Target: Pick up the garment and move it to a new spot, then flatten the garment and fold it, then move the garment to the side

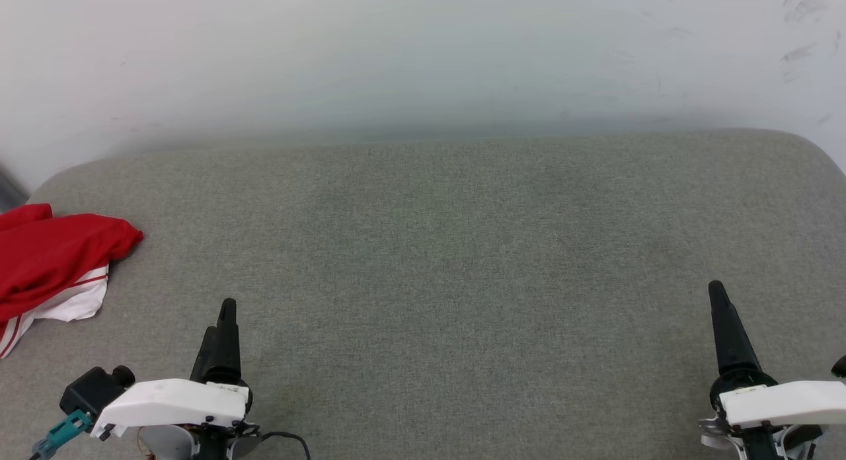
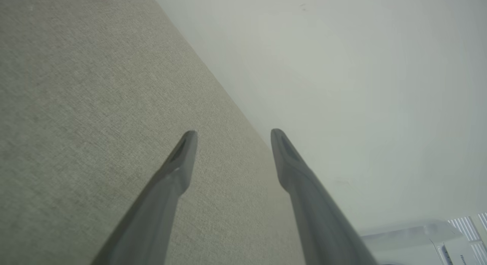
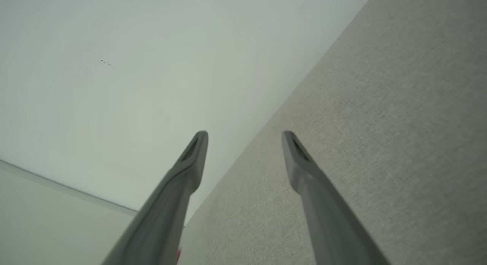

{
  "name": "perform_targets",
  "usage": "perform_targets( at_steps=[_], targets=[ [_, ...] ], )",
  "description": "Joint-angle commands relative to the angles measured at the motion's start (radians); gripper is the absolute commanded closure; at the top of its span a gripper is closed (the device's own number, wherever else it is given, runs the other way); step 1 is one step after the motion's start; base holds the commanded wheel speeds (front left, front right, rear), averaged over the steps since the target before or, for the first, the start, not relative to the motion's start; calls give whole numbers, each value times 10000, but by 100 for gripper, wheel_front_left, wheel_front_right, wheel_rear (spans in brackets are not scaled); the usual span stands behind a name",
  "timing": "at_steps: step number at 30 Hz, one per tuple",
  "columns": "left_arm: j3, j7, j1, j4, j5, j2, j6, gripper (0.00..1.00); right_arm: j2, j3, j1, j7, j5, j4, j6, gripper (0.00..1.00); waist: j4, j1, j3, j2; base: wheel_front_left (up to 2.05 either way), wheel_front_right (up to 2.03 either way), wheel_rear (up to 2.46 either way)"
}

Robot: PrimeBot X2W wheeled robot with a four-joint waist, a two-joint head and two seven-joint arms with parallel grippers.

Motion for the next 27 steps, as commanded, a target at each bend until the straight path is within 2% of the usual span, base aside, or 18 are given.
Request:
perform_targets(
  at_steps=[1,12,18,27],
  targets=[
    [-54,-114,-22,-236,501,36,95,0,-43,71,-94,-118,-526,-280,3,0,0,0,3,-1,0,0,0],
    [-557,-494,123,-473,2885,202,711,0,-46,371,79,-501,-3001,-695,4,0,-6,0,0,-1,0,0,0],
    [-844,-685,175,-667,3624,331,1038,0,-48,433,172,-700,-4059,-817,4,0,0,0,-9,-1,0,0,0],
    [-1232,-953,268,-950,4575,443,1147,0,-50,514,288,-960,-5297,-981,4,0,16,0,4,-1,0,0,0]
  ],
)
